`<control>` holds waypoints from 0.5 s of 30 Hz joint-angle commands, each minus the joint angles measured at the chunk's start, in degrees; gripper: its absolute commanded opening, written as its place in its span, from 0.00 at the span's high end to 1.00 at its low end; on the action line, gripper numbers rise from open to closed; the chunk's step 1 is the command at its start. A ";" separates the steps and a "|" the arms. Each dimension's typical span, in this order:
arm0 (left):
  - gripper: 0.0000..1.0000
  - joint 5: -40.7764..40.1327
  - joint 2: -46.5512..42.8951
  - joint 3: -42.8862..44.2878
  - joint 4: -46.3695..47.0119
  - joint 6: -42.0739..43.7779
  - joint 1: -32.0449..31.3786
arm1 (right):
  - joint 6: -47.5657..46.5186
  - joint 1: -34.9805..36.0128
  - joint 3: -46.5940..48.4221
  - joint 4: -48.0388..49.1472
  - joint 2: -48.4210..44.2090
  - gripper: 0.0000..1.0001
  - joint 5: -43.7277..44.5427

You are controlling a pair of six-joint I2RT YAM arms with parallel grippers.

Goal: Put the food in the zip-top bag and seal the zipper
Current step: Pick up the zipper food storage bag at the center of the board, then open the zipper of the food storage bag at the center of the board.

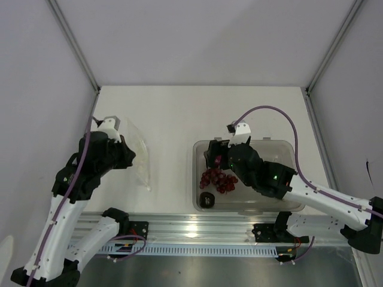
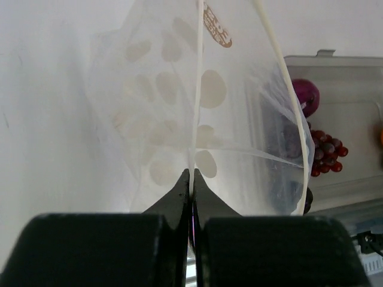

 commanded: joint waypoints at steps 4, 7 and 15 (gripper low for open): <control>1.00 7.52 3.72 -5.45 2.92 1.64 -2.61 | 3.54 -2.07 0.33 5.28 0.87 0.03 -16.58; 0.99 8.83 4.25 -6.94 4.24 0.50 -4.10 | 3.45 -2.15 2.09 11.34 4.91 0.06 -23.35; 0.99 9.98 5.83 -8.53 6.17 -0.82 -6.56 | 4.95 0.57 11.48 17.16 18.88 0.09 -31.64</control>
